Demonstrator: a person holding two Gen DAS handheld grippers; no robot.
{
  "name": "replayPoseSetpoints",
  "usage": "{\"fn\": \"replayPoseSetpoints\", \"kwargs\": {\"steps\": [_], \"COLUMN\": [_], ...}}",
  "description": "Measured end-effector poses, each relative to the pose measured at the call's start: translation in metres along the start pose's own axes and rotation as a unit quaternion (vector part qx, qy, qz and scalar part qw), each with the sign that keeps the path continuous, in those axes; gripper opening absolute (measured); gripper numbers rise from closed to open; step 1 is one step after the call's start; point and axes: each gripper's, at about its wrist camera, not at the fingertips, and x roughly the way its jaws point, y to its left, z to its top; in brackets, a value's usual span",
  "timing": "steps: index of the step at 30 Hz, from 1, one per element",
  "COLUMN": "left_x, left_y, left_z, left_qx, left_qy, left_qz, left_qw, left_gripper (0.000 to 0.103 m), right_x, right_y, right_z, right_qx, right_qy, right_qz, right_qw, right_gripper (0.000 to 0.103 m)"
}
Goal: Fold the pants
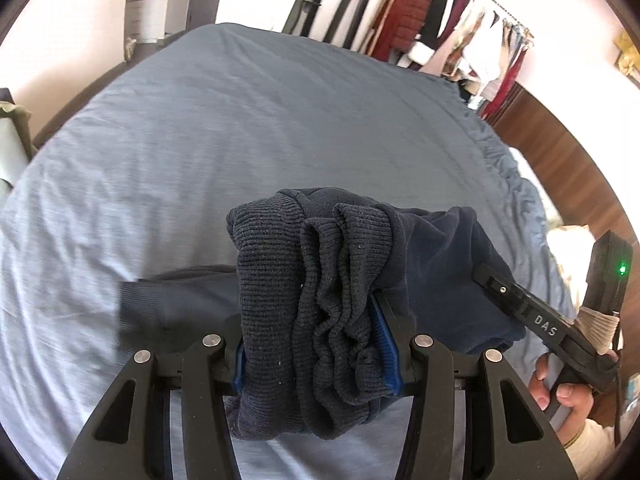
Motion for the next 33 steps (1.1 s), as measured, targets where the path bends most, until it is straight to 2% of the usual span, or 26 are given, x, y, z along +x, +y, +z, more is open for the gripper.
{"fn": "replayPoseSetpoints", "kwargs": {"steps": [10, 16, 24, 26, 27, 28, 30, 33], "left_x": [0.02, 0.041, 0.052, 0.052, 0.051, 0.051, 0.047, 0.033], "left_y": [0.066, 0.085, 0.096, 0.098, 0.1, 0.101, 0.1, 0.098], "left_z": [0.001, -0.005, -0.014, -0.015, -0.014, -0.014, -0.013, -0.01], "left_qx": [0.0, 0.02, 0.027, 0.03, 0.029, 0.027, 0.029, 0.03], "left_qy": [0.042, 0.074, 0.088, 0.09, 0.093, 0.095, 0.098, 0.092], "left_qz": [0.008, 0.01, 0.008, 0.013, 0.013, 0.013, 0.017, 0.032], "left_qw": [0.9991, 0.997, 0.9958, 0.9954, 0.9952, 0.995, 0.9946, 0.9948], "left_gripper": [0.049, 0.049, 0.055, 0.059, 0.06, 0.061, 0.062, 0.062], "right_x": [0.045, 0.07, 0.088, 0.091, 0.092, 0.093, 0.092, 0.079], "right_y": [0.042, 0.06, 0.067, 0.066, 0.066, 0.066, 0.064, 0.069], "right_z": [-0.02, -0.038, -0.053, -0.056, -0.056, -0.056, -0.055, -0.053], "right_qx": [-0.007, -0.019, -0.048, -0.049, -0.049, -0.051, -0.055, -0.067], "right_qy": [0.024, 0.046, 0.055, 0.069, 0.075, 0.08, 0.083, 0.072], "right_qz": [0.011, 0.003, -0.031, -0.045, -0.054, -0.066, -0.094, -0.113], "right_qw": [1.0, 0.999, 0.997, 0.995, 0.994, 0.993, 0.991, 0.989], "right_gripper": [0.02, 0.02, 0.021, 0.025, 0.034, 0.046, 0.058, 0.059]}}
